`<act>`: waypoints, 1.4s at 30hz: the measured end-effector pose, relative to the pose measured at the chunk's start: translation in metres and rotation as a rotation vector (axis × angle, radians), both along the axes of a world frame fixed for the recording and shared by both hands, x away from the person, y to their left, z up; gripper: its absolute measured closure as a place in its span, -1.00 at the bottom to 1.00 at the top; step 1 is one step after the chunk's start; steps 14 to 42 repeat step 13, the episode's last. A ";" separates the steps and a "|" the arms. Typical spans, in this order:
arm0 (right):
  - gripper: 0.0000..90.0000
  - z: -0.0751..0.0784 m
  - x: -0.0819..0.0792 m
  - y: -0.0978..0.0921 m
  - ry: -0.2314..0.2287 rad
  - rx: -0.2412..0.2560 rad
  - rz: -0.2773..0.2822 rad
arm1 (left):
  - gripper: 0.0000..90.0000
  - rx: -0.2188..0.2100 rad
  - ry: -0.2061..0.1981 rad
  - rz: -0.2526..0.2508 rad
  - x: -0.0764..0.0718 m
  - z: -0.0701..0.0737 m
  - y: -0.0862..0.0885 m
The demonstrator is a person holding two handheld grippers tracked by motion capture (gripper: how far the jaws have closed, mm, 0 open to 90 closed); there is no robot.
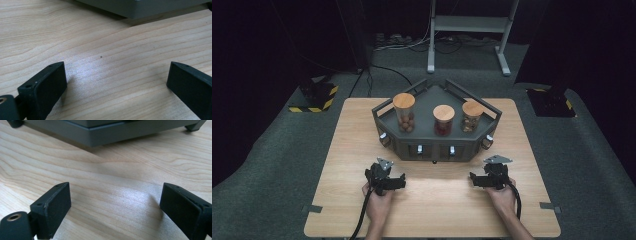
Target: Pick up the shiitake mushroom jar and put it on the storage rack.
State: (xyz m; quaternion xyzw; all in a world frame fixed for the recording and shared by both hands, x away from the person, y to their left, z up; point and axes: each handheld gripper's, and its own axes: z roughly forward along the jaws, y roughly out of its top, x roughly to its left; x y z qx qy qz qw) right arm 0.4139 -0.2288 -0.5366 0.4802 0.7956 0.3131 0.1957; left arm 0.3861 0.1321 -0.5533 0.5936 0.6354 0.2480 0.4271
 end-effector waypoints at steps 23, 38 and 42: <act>-0.81 -0.004 0.000 -0.003 -0.043 0.024 0.015 | -0.95 0.005 0.005 -0.007 0.000 0.000 0.000; -0.81 -0.004 0.000 -0.003 -0.043 0.024 0.015 | -0.95 0.005 0.005 -0.007 0.000 0.000 0.000; -0.81 -0.004 0.000 -0.003 -0.043 0.024 0.015 | -0.95 0.005 0.005 -0.007 0.000 0.000 0.000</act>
